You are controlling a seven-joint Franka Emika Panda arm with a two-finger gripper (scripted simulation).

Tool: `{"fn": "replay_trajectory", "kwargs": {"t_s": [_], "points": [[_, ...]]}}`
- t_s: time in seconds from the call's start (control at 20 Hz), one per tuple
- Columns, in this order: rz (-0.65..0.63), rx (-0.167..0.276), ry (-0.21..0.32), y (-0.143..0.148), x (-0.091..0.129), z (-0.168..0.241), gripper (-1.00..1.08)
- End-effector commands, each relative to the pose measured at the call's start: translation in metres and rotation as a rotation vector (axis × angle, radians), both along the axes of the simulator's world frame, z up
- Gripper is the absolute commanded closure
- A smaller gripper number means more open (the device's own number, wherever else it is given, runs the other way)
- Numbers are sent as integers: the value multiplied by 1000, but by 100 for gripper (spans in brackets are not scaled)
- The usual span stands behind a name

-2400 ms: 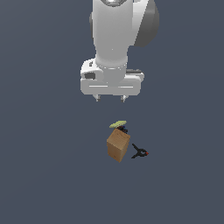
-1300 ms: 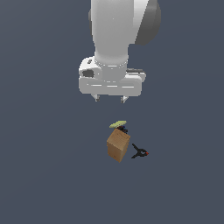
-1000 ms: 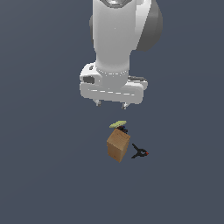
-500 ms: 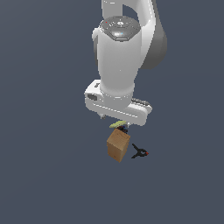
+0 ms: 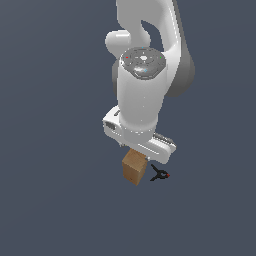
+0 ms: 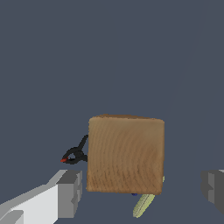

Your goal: Pick up a designated object from a clutter of objects.

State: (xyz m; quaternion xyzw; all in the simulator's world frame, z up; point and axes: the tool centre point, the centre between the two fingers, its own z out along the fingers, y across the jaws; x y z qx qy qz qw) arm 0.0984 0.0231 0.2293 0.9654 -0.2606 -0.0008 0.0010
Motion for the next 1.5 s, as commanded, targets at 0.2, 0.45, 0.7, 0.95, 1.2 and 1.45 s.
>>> {"fn": "replay_trajectory", "kwargs": {"t_s": [0.2, 0.45, 0.7, 0.95, 1.2, 1.45], "points": [[-47, 1, -2, 3, 8, -8, -92], [-45, 1, -1, 3, 8, -10, -92], [-46, 1, -2, 3, 8, -25, -92], [-49, 1, -2, 3, 7, -49, -92], [-49, 1, -2, 3, 8, -59, -92], [-49, 1, -2, 3, 9, -59, 108]]}}
